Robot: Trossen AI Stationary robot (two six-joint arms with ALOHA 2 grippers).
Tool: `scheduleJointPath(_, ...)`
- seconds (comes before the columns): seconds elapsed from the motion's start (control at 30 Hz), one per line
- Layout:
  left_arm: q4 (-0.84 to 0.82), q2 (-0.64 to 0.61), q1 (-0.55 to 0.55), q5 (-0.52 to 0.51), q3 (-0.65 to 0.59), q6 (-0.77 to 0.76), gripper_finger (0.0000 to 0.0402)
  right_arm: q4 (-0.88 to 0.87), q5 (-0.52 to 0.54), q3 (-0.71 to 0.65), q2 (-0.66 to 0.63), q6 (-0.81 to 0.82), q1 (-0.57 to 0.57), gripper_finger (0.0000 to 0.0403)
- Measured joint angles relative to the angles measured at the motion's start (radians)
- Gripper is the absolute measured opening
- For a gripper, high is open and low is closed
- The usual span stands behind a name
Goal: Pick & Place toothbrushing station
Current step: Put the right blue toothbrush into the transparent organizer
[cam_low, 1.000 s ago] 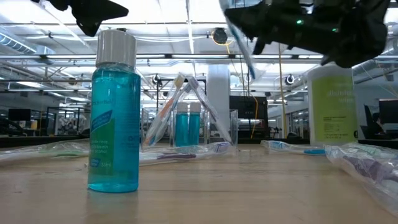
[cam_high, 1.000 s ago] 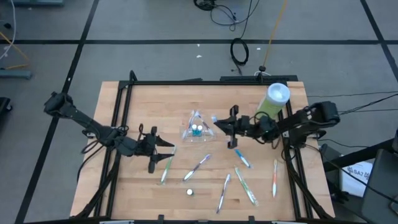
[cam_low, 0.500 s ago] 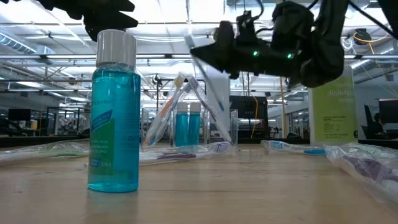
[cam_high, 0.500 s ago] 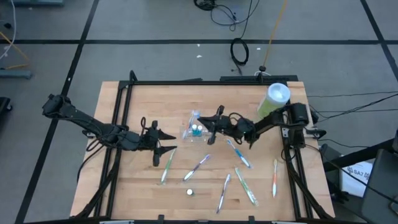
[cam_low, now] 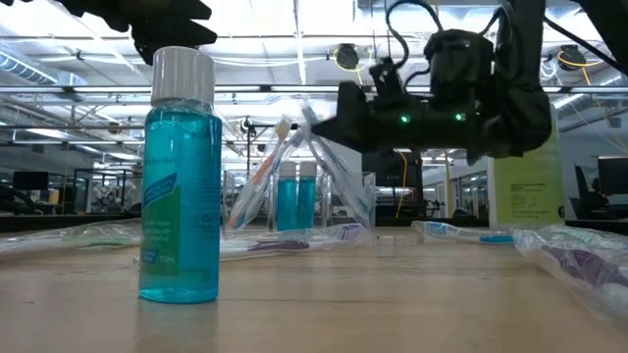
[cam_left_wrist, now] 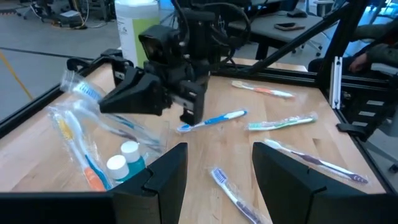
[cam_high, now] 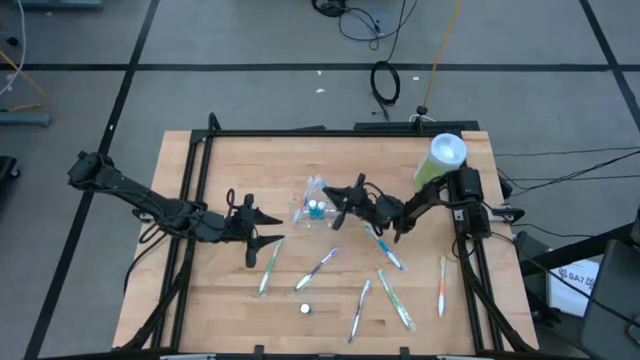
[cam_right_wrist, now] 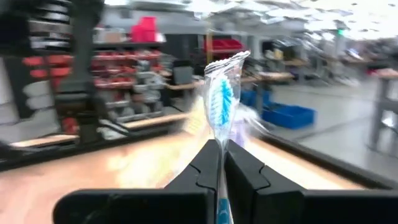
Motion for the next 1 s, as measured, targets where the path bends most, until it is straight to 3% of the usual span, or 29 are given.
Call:
scheduleJointPath(0.2, -0.006, 0.000, -0.004, 0.038, 0.000, -0.004, 0.0189, 0.000, 0.116, -0.041, -0.008, 0.071, 0.031, 0.0006)
scheduleJointPath(0.47, -0.013, 0.000, -0.013, 0.044, 0.000, -0.020, 0.0189, -0.006, 0.117, -0.041, -0.009, 0.059, 0.045, 0.0017)
scheduleJointPath(1.0, -0.011, 0.000, -0.013, 0.044, 0.000, -0.020, 0.0189, -0.058, 0.177, -0.041, -0.008, 0.091, 0.043, 0.0155)
